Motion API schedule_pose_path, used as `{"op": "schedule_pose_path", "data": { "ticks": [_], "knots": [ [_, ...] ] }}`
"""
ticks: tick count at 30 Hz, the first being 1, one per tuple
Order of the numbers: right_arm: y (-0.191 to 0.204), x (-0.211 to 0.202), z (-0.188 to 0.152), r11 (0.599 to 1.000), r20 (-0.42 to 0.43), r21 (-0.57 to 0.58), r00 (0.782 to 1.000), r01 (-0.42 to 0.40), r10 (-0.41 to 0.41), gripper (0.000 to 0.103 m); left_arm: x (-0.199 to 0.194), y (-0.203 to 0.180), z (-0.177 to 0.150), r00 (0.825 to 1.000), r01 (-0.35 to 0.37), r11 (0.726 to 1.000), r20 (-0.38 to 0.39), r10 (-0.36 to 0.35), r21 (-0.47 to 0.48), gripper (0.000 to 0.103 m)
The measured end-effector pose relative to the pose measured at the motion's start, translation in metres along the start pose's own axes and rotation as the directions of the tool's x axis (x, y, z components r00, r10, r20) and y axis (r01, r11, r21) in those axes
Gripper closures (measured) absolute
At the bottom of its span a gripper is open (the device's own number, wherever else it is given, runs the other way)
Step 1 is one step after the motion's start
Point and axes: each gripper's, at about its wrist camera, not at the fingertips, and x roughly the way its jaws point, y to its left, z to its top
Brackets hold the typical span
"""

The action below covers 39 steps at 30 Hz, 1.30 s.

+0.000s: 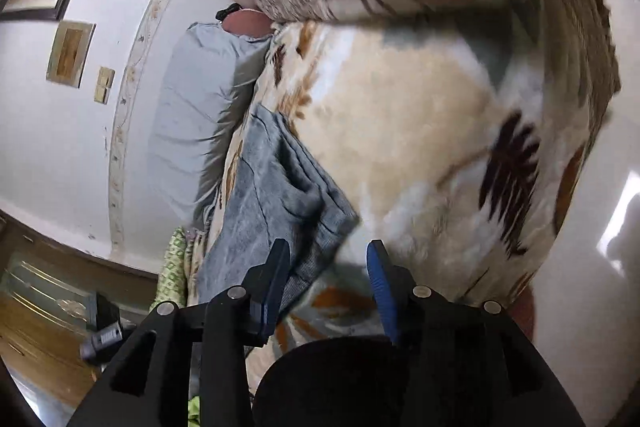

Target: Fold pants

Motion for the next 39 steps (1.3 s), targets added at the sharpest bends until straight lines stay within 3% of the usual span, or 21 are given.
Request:
{"op": "schedule_pose_path", "data": {
  "ticks": [3,8,14,20,28,32,37,39],
  "knots": [
    [-0.004,0.011,-0.003,0.996,-0.007,0.016,0.996,-0.083,0.083,0.06,0.026,-0.043,0.045,0.998,0.036,0.995,-0.054,-0.031,0.094,0.034],
    [0.0,0.028,-0.004,0.991,-0.028,0.003,0.99,-0.136,0.136,0.06,0.068,-0.106,0.109,0.988,0.109,0.979,-0.13,-0.087,0.175,0.034],
    [-0.005,0.03,0.001,0.983,-0.033,0.02,0.983,-0.182,0.183,0.06,0.118,-0.166,0.145,0.957,0.197,0.934,-0.266,-0.117,0.298,0.034],
    [-0.008,0.033,0.002,0.978,-0.046,0.016,0.977,-0.207,0.207,0.06,0.158,-0.198,0.146,0.916,0.247,0.846,-0.399,-0.045,0.472,0.034],
    [-0.011,0.04,0.008,0.964,-0.051,0.016,0.963,-0.264,0.265,0.06,0.182,-0.211,0.136,0.886,0.286,0.729,-0.461,0.046,0.622,0.034],
    [-0.011,0.046,0.011,0.949,-0.057,0.025,0.947,-0.315,0.316,0.06,0.186,-0.224,0.128,0.872,0.344,0.674,-0.488,0.029,0.653,0.021],
    [-0.014,0.052,0.014,0.938,-0.053,0.044,0.937,-0.345,0.347,0.061,0.189,-0.25,0.114,0.862,0.406,0.583,-0.506,0.01,0.704,0.021],
    [-0.015,0.052,0.015,0.938,-0.051,0.049,0.937,-0.344,0.347,0.064,0.191,-0.254,0.113,0.858,0.422,0.577,-0.514,-0.004,0.7,0.021]
  ]
}}
